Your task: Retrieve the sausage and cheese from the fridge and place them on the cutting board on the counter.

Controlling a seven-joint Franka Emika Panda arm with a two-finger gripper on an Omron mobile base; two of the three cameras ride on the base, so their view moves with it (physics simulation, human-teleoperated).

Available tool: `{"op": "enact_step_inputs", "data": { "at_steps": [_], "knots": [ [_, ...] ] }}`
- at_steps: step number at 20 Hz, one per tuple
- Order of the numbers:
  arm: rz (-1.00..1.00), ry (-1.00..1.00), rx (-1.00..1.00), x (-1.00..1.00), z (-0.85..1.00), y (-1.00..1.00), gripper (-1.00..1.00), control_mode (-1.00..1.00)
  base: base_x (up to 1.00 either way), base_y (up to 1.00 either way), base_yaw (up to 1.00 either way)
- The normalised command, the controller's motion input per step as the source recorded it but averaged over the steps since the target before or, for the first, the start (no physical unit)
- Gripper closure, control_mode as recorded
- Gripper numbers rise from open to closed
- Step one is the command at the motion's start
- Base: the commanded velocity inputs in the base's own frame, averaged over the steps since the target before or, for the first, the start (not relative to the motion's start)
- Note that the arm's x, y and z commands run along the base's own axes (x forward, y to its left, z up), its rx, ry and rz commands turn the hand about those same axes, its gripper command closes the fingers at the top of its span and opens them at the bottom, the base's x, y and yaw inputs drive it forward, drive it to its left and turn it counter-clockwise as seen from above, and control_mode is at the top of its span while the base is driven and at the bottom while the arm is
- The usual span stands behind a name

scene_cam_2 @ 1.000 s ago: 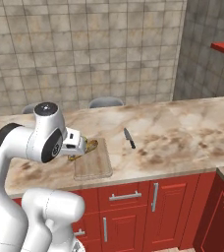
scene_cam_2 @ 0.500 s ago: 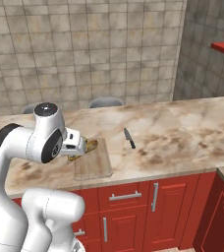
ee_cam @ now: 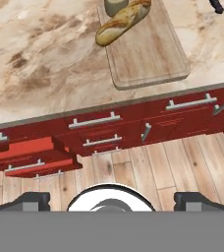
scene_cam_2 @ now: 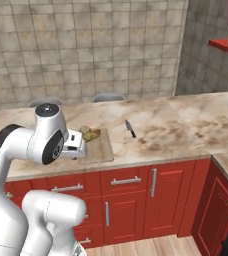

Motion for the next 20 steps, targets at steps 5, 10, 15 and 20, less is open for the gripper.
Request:
{"op": "enact_step_inputs", "data": {
  "at_steps": [5, 10, 15, 20],
  "knots": [
    [0.0, 0.0, 0.0, 0.0, 0.0, 0.0, -1.0, 1.0, -0.72, -0.09, 0.04],
    [0.0, 0.0, 0.0, 0.0, 0.0, 0.0, -1.0, 1.0, -0.56, 0.54, 0.38],
    [0.0, 0.0, 0.0, 0.0, 0.0, 0.0, -1.0, 1.0, -0.55, 0.74, 0.68],
    [0.0, 0.0, 0.0, 0.0, 0.0, 0.0, -1.0, 1.0, -0.02, 0.76, 0.75]
  ]
}}
